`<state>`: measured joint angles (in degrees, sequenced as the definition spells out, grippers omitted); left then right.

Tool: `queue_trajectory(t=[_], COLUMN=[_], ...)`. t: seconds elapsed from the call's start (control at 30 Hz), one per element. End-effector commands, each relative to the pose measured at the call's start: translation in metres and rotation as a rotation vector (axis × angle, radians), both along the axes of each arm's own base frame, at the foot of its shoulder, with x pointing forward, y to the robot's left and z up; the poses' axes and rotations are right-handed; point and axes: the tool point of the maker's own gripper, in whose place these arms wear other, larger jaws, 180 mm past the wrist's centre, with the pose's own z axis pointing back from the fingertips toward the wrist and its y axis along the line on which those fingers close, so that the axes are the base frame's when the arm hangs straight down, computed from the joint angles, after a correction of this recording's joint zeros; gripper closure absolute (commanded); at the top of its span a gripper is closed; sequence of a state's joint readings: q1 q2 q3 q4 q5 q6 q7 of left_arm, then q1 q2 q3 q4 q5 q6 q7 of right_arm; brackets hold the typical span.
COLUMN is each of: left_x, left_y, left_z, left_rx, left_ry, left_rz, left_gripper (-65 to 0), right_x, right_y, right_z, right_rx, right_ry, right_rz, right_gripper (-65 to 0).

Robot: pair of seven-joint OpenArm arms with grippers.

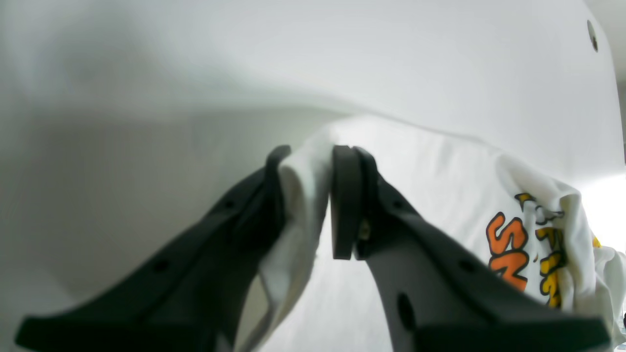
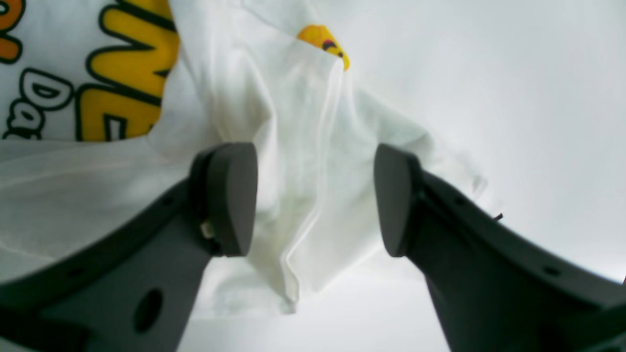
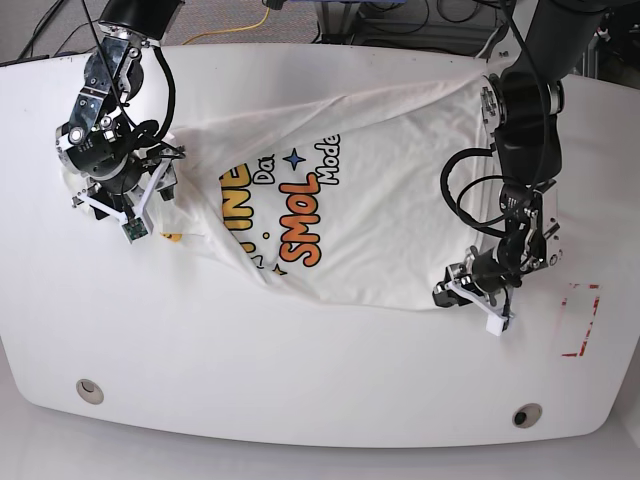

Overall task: Layout the t-shirt on the table in an organized manner, then fold the t-shirt properly
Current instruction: 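Grasp the shirt's side edges with both grippers, then pull the grasped edges apart with both grippers to spread the shirt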

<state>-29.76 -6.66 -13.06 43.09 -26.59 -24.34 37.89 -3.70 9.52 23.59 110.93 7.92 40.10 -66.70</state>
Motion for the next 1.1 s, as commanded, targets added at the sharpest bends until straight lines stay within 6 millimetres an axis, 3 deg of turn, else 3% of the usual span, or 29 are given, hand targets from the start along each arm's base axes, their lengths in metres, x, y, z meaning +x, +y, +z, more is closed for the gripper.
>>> queue_trajectory(t=[0.0,0.13,0.23,0.47,0.73,1.07], left_x=[0.017,0.025,0.021,0.021,0.022,0.021], left_y=[0.003,0.006,0.007,-0.004,-0.005,-0.008], left_z=[0.026,0.046,0.048,0.06,0.062,0.061], left_rx=[-0.006,0.012,0.026,0.07,0.077,0.082], left_ry=[-0.074,-0.133,-0.148,-0.17,-0.177,-0.176], left_rz=[0.009,0.008,0.003,-0.056,-0.062,-0.074], left_gripper=[-11.7,-11.9,-12.1,-22.5,-13.6,-11.9], right_x=[0.009,0.012,0.012,0.011,0.003,-0.006], right_y=[-0.001,0.0,0.001,0.002,0.016,0.024], right_z=[0.013,0.016,0.016,0.015,0.003,-0.028], right_rx=[-0.005,0.0,0.003,0.004,0.028,0.082], right_ry=[-0.053,-0.078,-0.082,-0.075,-0.045,0.032], right_rz=[0.008,0.014,0.016,0.019,0.041,0.044], right_gripper=[-35.7,-35.8,-36.1,-36.3,-36.3,-35.8])
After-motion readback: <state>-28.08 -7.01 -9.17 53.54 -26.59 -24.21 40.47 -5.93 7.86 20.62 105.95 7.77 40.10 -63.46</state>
